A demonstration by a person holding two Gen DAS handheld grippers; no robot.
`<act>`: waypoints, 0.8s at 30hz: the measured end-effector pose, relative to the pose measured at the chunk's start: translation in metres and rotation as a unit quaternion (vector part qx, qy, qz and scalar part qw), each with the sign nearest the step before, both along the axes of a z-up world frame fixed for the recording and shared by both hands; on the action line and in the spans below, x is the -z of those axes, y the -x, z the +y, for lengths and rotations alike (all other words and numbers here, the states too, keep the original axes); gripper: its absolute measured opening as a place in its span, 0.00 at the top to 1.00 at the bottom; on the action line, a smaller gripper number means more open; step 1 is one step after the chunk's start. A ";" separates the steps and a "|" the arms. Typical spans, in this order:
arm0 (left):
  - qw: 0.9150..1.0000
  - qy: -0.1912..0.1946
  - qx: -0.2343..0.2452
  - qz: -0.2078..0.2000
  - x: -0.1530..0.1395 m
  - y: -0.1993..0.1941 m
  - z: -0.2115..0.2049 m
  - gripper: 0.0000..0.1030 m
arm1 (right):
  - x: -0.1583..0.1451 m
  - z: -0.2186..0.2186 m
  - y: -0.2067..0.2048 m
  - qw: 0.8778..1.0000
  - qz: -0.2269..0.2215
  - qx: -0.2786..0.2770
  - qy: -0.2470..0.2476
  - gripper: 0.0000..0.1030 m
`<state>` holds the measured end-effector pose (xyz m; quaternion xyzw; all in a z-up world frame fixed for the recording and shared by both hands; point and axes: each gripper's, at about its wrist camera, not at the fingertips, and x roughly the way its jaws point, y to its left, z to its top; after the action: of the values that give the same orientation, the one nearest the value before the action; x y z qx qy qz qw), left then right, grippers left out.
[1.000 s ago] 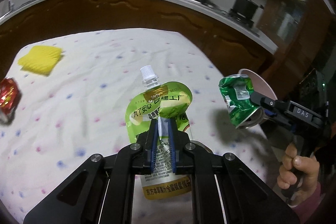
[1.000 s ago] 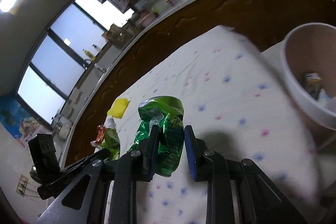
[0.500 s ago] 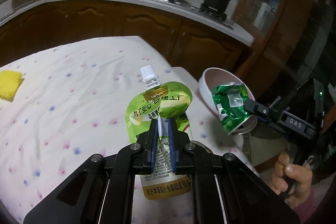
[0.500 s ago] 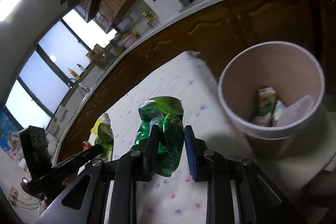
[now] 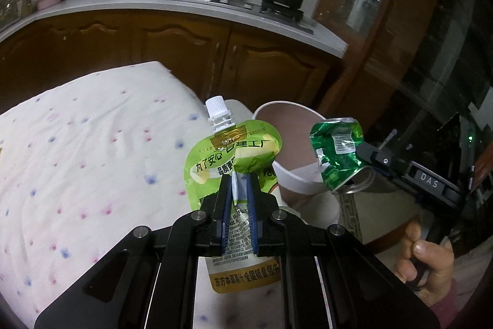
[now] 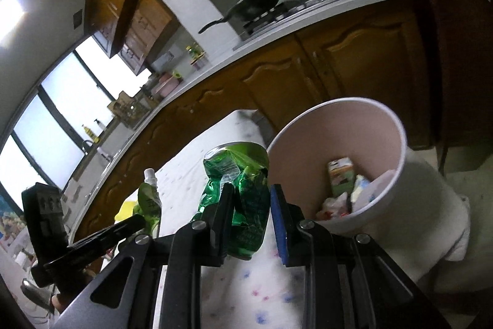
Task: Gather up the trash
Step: 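Carry both items over the bin and open both tools to drop them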
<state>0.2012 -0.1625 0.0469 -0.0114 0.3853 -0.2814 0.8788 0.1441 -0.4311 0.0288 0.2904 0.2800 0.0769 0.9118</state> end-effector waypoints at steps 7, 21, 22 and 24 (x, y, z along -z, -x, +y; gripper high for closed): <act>1.000 -0.001 0.022 0.000 -0.005 -0.013 -0.032 0.92 | -0.001 -0.023 -0.001 1.000 0.001 0.027 0.016 0.77; 0.998 -0.012 0.061 0.017 0.002 -0.050 -0.106 0.92 | -0.006 -0.056 -0.023 0.995 0.007 0.064 0.071 0.77; 0.998 -0.014 0.063 0.020 0.003 -0.054 -0.111 0.92 | -0.005 -0.057 -0.024 0.995 0.009 0.065 0.072 0.77; 0.997 -0.018 0.067 0.021 0.005 -0.060 -0.120 0.92 | -0.003 -0.060 -0.027 0.995 0.013 0.068 0.078 0.77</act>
<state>0.2608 -0.2829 0.0421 0.0239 0.4089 -0.3325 0.8495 0.1709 -0.4913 0.0314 0.2375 0.2768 -0.0111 0.9310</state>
